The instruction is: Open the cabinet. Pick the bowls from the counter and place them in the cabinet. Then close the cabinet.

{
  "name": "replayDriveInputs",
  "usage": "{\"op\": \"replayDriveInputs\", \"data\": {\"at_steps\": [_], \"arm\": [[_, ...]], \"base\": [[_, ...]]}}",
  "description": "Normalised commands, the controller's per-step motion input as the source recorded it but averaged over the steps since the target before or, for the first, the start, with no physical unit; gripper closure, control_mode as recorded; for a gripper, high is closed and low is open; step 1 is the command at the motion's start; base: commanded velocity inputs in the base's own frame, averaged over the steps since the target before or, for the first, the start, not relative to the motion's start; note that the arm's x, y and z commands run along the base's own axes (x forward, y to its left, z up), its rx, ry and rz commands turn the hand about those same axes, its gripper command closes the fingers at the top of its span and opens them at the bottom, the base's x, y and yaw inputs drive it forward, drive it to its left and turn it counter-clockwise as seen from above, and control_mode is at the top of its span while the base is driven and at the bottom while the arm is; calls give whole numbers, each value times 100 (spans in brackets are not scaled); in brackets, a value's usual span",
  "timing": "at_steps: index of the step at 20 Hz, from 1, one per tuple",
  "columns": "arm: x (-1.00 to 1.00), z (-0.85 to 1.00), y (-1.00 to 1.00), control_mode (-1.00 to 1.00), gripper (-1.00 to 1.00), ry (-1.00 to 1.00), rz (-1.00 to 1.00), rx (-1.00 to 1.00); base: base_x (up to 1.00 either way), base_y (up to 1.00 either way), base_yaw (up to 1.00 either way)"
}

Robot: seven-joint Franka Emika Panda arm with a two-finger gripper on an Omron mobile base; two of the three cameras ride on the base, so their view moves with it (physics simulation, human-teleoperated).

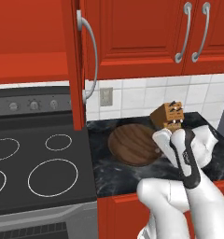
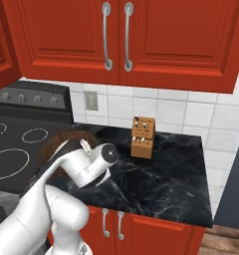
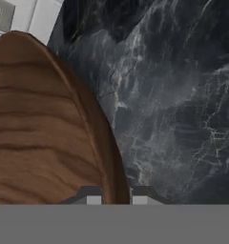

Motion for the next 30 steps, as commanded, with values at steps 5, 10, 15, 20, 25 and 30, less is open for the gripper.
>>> {"op": "replayDriveInputs", "data": {"at_steps": [5, 10, 15, 20, 25, 30], "arm": [[-54, 45, -23, -100, 100, 4, -44, 0], [-34, 58, -22, -100, 100, 17, -48, 0], [-34, 66, -11, -100, 100, 22, -51, 0], [-59, 28, 5, -100, 100, 8, -36, 0], [-65, 13, -2, -100, 100, 0, -16, 2], [-83, 24, 0, -100, 100, -11, 2, 3]], "base": [[0, 0, 0], [0, 0, 0], [0, 0, 0], [0, 0, 0], [0, 0, 0], [0, 0, 0]]}}
